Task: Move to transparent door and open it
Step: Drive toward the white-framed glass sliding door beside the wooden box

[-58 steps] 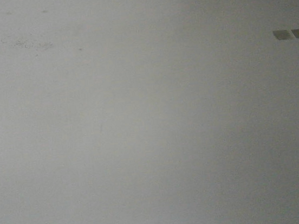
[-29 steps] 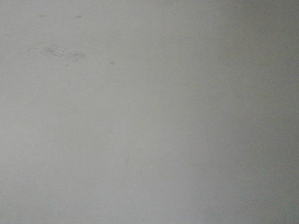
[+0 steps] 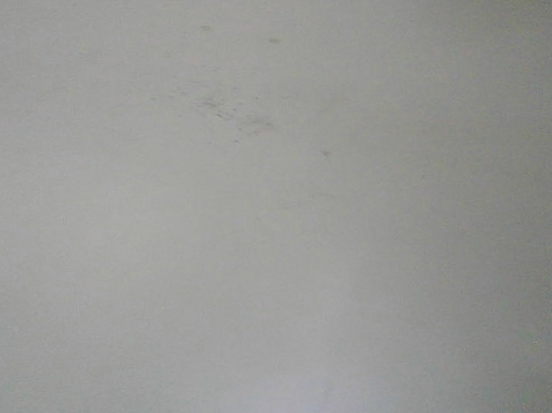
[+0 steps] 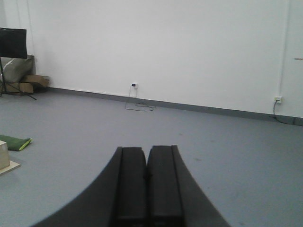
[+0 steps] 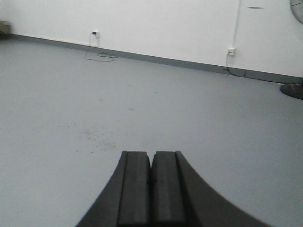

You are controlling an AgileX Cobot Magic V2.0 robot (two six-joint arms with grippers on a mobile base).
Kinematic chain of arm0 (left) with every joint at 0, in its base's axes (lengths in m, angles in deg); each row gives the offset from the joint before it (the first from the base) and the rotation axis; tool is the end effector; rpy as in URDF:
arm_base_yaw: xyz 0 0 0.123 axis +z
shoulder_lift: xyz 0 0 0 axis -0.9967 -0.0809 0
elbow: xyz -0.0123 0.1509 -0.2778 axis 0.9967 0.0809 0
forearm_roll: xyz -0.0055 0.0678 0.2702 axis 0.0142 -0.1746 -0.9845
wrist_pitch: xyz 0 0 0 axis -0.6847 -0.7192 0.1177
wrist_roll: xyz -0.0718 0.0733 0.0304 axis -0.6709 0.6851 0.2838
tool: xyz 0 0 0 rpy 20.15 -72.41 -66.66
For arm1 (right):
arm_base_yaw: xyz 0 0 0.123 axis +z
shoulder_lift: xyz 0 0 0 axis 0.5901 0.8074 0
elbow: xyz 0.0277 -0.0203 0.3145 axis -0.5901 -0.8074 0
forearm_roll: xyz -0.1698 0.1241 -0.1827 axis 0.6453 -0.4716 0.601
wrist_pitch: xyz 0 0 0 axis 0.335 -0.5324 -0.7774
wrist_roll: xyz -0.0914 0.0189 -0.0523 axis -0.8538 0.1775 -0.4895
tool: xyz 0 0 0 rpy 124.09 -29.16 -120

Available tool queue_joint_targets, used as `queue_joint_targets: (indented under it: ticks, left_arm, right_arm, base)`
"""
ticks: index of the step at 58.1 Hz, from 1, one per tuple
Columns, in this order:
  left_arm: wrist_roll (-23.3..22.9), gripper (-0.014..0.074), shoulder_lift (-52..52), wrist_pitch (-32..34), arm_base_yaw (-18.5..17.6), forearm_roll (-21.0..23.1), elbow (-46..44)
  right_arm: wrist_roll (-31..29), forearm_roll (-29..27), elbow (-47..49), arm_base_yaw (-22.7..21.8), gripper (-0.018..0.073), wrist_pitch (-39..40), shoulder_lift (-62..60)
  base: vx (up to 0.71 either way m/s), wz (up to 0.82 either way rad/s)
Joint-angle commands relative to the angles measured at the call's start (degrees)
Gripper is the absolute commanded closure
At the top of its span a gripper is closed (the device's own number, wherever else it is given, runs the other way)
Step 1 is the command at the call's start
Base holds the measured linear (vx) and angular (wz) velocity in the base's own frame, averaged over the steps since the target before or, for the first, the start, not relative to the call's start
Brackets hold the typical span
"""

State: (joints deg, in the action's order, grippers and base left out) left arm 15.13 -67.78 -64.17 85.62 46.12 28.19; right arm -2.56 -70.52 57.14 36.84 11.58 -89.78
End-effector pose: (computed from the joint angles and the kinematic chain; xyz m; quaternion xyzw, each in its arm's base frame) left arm 0.0678 0.0005 0.2085 -0.0144 0.6700 -0.0110 0.7421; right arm 0.0679 -0.0012 0.1851 -0.0079 0.7446 -0.0117 0.6674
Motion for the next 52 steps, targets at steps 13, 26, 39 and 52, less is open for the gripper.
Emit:
queue_joint_targets:
  ticks: [13,26,39,52]
  left_arm:
    - [-0.5,0.0602,-0.5,4.9,-2.5,0.1,1.8]
    - [-0.5,0.0602,-0.5,5.0,-2.5,0.1,1.8]
    - [-0.5,0.0602,-0.5,5.0,-2.5,0.1,1.8]
    - [-0.5,0.0602,-0.5,4.9,-2.5,0.1,1.8]
  right_arm:
    - [-0.2,0.1,-0.8,0.1,0.0567,4.7,-0.8]
    - [-0.2,0.1,-0.8,0.1,0.0567,4.7,-0.8]
    - [-0.2,0.1,-0.8,0.1,0.0567,4.7,-0.8]
    - [-0.2,0.1,-0.8,0.1,0.0567,4.7,-0.8]
  base:
    - [0.64,0.56]
    - [0.65,0.59]
    - [0.64,0.52]
    - [0.64,0.44]
